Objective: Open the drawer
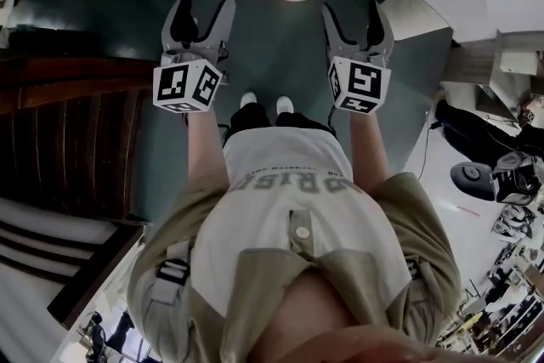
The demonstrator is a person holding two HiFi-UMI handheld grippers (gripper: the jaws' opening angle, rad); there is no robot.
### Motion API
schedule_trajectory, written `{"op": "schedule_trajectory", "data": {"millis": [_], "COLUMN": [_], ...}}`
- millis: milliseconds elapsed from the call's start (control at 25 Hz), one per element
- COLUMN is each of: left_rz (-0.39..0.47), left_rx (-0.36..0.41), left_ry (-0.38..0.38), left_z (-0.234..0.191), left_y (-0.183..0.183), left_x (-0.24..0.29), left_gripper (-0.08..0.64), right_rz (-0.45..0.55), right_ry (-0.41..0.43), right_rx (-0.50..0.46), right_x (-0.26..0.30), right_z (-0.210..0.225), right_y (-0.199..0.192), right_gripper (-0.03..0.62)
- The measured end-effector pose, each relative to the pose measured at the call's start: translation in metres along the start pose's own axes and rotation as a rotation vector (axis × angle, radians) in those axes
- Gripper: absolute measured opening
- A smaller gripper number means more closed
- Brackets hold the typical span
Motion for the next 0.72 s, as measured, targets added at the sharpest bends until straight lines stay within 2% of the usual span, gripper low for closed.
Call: {"op": "schedule_trajectory", "data": {"millis": [320,720], "left_rz": [-0.022,-0.057], "left_rx": [0.005,0.012], "left_ry": [-0.025,-0.136], "left_z": [-0.029,-0.088], "left_y": [-0.008,0.003], "left_x": [0.028,0.092], "left_gripper": [0.35,0.35], "right_rz": [-0.043,-0.083], "right_ry": [-0.022,-0.127], "right_rx": [-0.004,0.046], "right_x": [0.034,0.087], "right_z": [-0.016,-0.037], "right_y": [-0.015,-0.016], "right_gripper": [0.365,0.365]}}
Point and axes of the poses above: the fingertips, and each gripper's own axes: x forward along the fingers, z to its right, y out of its top, the point moved 7 cm from there along -x, backward along the fingers, and after that the axes turned 10 degrees about -z, right-handed, at the moved point
